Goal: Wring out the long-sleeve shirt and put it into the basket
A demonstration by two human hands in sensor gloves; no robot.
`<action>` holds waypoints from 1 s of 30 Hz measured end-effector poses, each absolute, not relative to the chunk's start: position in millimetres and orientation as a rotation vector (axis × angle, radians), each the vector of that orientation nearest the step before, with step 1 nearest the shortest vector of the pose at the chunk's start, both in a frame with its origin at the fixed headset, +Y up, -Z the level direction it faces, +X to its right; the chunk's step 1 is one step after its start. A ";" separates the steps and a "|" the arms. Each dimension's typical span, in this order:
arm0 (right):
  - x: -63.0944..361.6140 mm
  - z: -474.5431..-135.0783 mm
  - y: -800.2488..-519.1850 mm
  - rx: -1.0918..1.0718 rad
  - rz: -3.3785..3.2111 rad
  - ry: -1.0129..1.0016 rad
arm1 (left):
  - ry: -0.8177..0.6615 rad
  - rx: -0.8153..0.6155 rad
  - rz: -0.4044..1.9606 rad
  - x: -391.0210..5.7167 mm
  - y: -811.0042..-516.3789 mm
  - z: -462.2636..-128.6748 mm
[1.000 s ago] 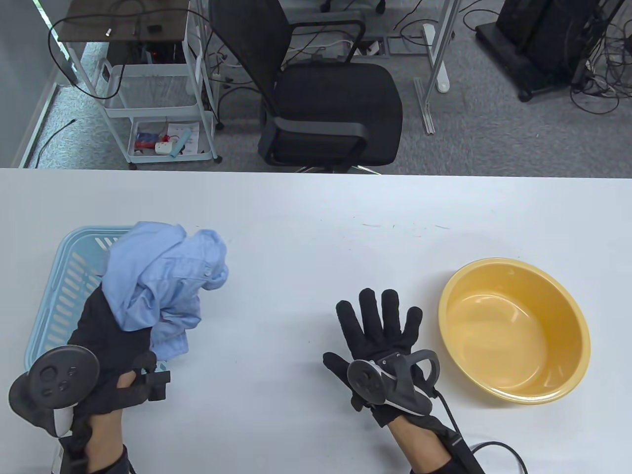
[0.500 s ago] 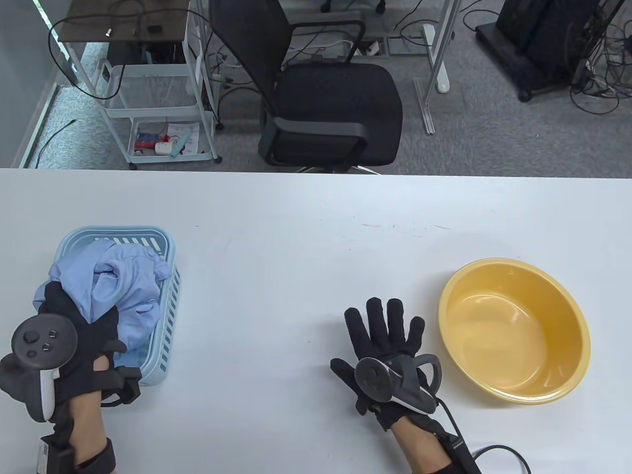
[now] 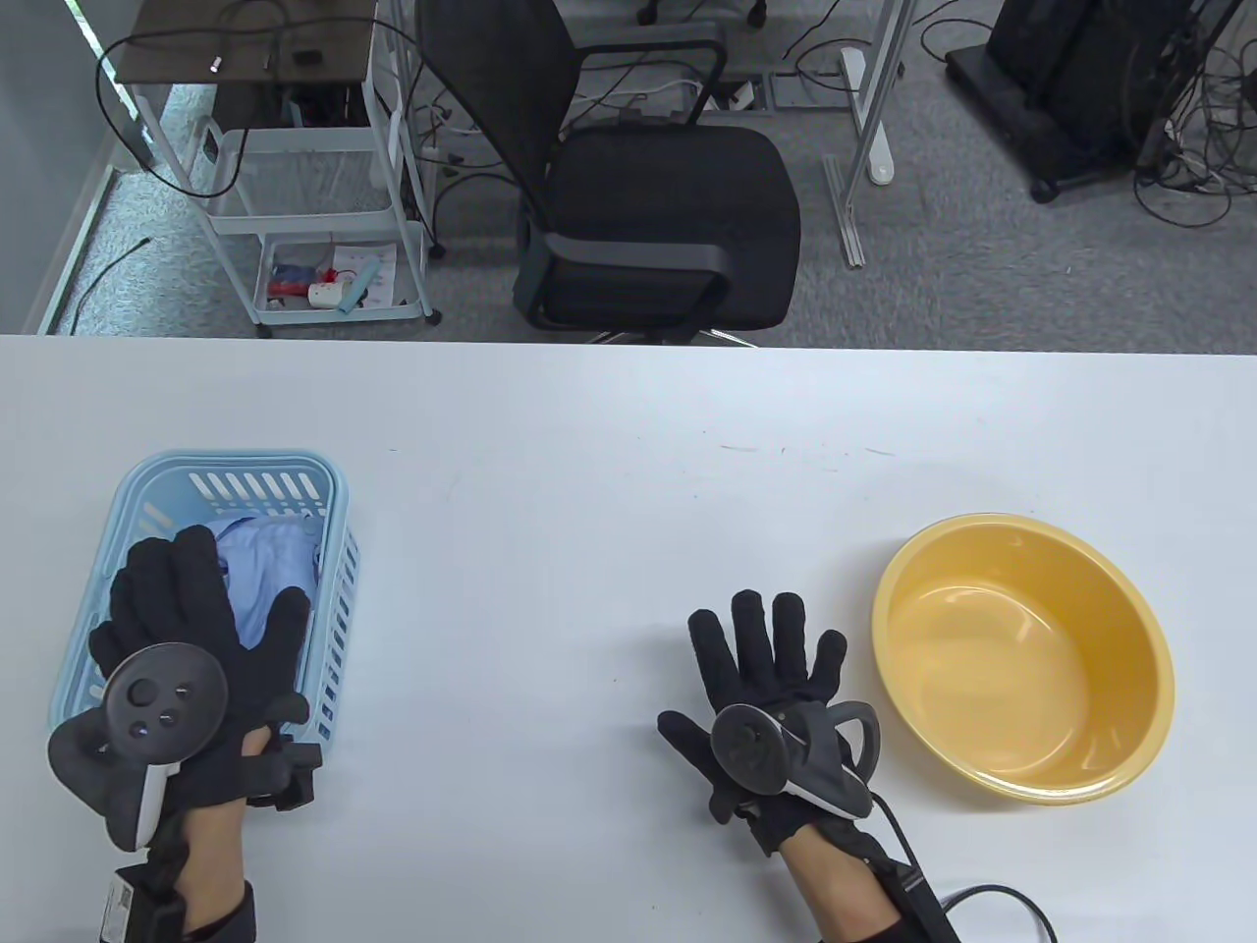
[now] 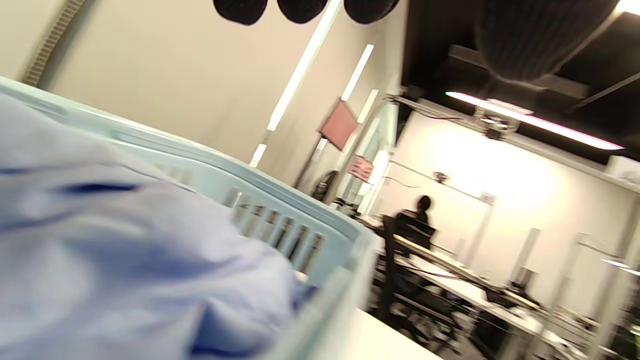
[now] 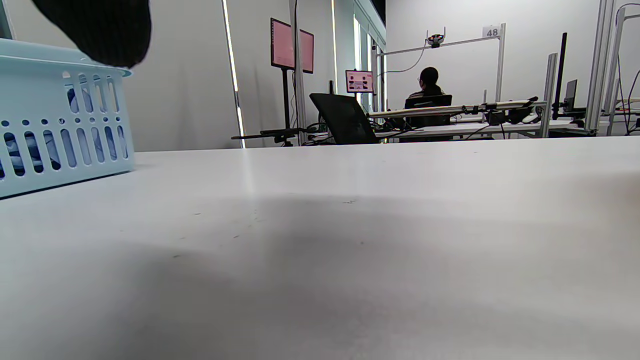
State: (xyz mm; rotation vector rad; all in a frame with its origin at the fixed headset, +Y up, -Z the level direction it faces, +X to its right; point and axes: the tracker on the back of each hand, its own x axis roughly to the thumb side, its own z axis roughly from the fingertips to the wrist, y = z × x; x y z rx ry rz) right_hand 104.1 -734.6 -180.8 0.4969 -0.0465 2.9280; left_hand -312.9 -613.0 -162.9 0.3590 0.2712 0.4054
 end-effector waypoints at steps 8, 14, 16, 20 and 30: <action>104.3 -178.5 -730.1 0.500 2.904 -0.071 | 0.004 0.337 0.315 -247.5 -627.8 -165.2; 96.9 -177.9 -734.3 0.530 2.891 -0.024 | -0.066 0.175 0.244 -207.9 -670.4 -156.4; 95.2 -177.3 -735.8 0.538 2.898 -0.023 | -0.078 0.118 0.228 -200.8 -691.1 -155.4; 93.5 -175.2 -737.2 0.552 2.915 -0.018 | -0.112 0.016 0.220 -194.7 -720.2 -158.2; 89.5 -172.2 -743.1 0.572 2.970 -0.021 | -0.173 0.002 0.152 -183.6 -727.8 -155.2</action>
